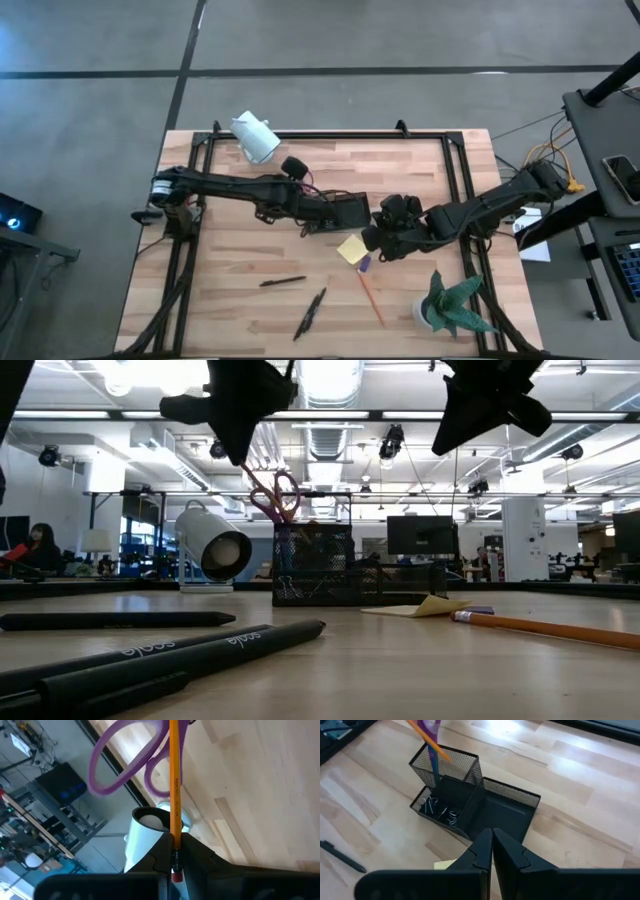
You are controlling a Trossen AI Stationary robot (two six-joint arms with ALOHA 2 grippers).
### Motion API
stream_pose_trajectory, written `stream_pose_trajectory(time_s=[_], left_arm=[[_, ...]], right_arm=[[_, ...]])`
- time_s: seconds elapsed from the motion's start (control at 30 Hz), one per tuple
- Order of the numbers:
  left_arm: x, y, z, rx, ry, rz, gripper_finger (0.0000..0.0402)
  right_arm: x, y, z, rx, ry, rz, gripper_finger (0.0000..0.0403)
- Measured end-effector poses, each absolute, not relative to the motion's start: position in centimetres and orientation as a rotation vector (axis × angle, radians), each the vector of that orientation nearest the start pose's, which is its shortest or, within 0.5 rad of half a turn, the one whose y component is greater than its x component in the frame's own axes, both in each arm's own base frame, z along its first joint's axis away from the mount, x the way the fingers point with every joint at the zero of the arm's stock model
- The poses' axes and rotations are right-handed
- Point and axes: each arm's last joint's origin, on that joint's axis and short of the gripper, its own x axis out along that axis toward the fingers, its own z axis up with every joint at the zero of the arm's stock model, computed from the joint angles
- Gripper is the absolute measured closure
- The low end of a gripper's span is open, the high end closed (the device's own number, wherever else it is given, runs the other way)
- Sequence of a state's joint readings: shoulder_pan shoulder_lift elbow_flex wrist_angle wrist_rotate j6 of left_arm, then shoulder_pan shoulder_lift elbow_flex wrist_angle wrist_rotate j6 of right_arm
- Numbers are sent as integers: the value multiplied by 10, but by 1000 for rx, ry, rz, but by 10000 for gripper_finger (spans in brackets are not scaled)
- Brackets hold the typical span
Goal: Pick and place office supplies into organizer
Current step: Put the top orange pencil into the black desk organizer, then put the orange pencil into the black desk organizer
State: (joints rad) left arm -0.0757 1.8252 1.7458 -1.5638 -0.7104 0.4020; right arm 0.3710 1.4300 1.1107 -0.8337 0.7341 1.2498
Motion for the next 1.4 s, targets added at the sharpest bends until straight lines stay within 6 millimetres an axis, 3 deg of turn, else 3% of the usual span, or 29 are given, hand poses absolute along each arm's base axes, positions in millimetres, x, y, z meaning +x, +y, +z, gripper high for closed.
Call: stream_pose_trajectory(time_s=[0.33, 0.67, 0.87, 1.13, 1.4], left_arm=[[354, -8, 284, 1024, 1646, 138, 380], [361, -11, 285, 970, 1549, 207, 265], [335, -23, 311, 768, 1480, 398, 217], [287, -61, 352, 121, 1222, 509, 213], [252, -96, 356, -100, 1055, 505, 213]], right_arm=[[258, 81, 261, 500, 625, -825, 394], [256, 81, 256, 478, 682, -796, 375], [251, 86, 244, 510, 835, -711, 336], [252, 98, 218, 660, 1030, -555, 295], [275, 118, 180, 690, 1262, -422, 288]])
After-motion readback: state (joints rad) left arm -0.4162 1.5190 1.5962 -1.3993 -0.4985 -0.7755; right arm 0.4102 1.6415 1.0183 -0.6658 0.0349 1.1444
